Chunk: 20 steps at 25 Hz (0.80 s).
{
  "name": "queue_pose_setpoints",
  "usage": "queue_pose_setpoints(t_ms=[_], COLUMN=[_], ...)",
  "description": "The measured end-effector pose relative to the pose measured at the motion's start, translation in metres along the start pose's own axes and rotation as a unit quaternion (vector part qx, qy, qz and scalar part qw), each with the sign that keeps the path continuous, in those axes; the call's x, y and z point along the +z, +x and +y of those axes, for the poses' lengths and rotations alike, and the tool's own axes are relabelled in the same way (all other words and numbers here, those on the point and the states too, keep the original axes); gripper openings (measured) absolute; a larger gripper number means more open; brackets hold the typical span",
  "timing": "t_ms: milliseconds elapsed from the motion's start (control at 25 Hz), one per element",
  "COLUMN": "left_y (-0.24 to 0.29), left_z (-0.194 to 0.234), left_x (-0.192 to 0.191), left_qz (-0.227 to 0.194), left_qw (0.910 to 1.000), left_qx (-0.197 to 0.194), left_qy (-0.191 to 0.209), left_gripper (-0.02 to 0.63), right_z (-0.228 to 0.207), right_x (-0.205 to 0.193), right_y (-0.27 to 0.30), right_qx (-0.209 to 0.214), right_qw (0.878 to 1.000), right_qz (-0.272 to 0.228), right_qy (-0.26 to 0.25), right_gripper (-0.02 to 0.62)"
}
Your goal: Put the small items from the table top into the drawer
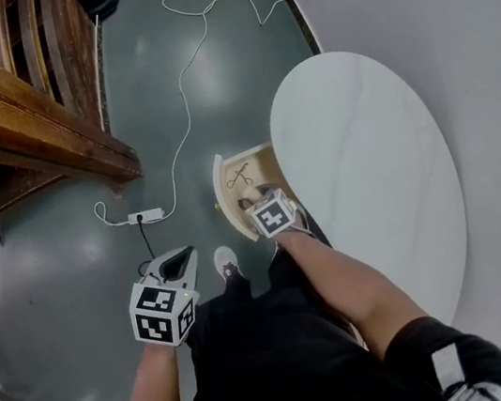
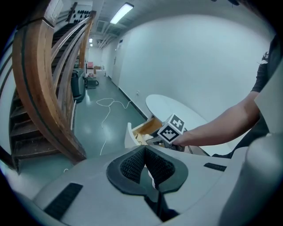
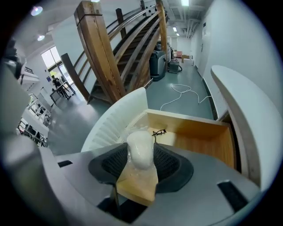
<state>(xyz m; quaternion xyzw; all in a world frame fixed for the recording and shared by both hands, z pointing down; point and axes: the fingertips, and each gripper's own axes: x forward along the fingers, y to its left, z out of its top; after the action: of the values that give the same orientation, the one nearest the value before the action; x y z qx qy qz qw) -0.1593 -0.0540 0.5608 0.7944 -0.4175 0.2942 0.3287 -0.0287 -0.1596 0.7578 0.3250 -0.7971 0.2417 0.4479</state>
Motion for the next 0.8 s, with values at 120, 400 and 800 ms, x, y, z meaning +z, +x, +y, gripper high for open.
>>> queue_pose_setpoints(t_ms=[120, 400, 800], left_y=[-0.003, -0.007, -0.004], left_z=[0.007, 0.021, 0.023], left_x=[-0.005, -0.019, -0.032], left_qz=[0.002, 0.01, 0.018], left_qw=[0.9998, 0.9982, 0.9967], left_qx=[0.012, 0.034, 0.038], left_qy=[-0.016, -0.048, -0.07], left_gripper=[0.014, 0.014, 0.014], right_z=[-0.008, -0.022, -0.022], right_x=[0.003, -0.008, -0.016], right_y=[0.019, 0.063, 0.092], right_qx=[-0.005, -0.004, -0.005], right_qw=[1.0, 0.997, 0.993], right_qz=[0.011, 0.054, 0.069], right_qy=[-0.014, -0.062, -0.098], right_gripper=[0.181, 0.181, 0.217])
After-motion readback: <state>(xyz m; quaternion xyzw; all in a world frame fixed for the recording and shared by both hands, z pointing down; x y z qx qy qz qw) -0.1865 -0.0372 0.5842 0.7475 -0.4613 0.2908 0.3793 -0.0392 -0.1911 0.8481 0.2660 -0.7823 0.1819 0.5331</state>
